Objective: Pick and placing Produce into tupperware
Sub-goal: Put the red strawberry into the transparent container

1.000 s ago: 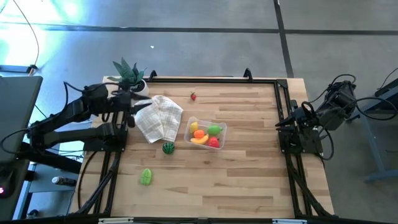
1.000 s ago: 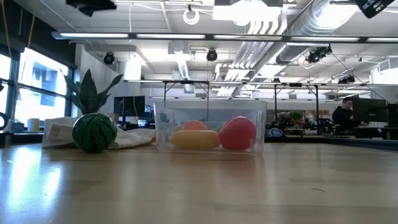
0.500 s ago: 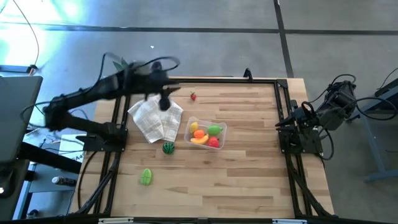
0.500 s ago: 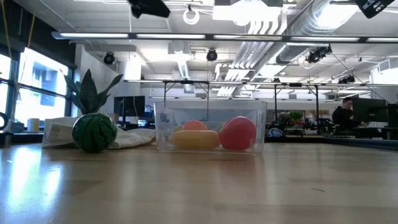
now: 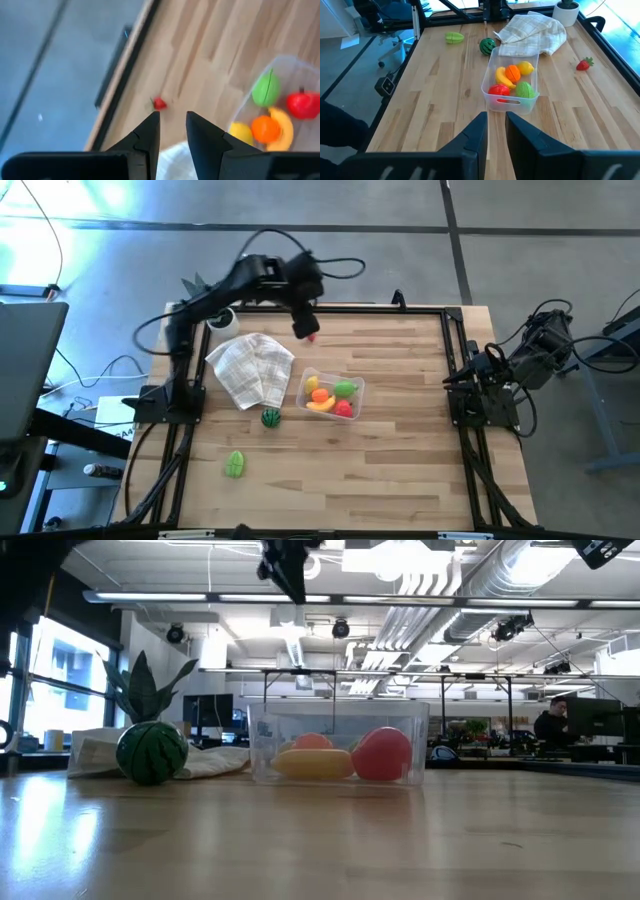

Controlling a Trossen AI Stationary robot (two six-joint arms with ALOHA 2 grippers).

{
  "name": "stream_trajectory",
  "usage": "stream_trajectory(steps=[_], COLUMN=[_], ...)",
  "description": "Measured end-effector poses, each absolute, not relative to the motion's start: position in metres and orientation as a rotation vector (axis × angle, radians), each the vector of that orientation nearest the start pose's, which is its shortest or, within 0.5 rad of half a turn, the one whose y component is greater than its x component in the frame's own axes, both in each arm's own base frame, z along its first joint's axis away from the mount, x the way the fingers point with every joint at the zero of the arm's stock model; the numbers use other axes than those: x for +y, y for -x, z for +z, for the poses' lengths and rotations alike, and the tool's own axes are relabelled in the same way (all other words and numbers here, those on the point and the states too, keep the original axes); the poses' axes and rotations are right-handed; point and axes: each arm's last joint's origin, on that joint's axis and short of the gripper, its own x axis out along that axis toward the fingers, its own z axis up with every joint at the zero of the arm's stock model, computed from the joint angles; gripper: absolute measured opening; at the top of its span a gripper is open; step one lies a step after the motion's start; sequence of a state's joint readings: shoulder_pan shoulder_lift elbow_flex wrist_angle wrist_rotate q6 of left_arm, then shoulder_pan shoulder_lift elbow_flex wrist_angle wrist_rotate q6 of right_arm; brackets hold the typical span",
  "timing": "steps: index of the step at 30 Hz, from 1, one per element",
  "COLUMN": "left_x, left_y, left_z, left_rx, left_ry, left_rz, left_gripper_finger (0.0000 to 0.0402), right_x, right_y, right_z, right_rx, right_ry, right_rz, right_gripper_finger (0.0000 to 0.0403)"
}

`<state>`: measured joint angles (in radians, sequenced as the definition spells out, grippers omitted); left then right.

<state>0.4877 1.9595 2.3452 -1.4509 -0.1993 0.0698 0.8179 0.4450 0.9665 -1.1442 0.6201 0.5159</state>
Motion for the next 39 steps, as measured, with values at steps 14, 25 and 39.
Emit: stream_trajectory(steps=[14,25,39], left_x=[0.236,0.247,0.24], left_y=[-0.352,-0.385,-0.382], left_z=[0.319,0.267,0.243], left_rx=[1.153,1.068,1.101], left_ry=[0.485,0.732,0.902], left_rz=[0.751,0.96,1.281], left_gripper_finger=[0.0085,0.0085,0.0085], right_x=[0.017,0.017,0.017], right_y=[-0.039,-0.039,-0.039], right_z=[0.338,0.338,0.338], right_rx=[0.499,0.499,0.499], right_ry=[-0.095,-0.095,-0.095], right_rz=[0.065,0.065,0.065], right_gripper_finger=[0.0058,0.0058,0.0058])
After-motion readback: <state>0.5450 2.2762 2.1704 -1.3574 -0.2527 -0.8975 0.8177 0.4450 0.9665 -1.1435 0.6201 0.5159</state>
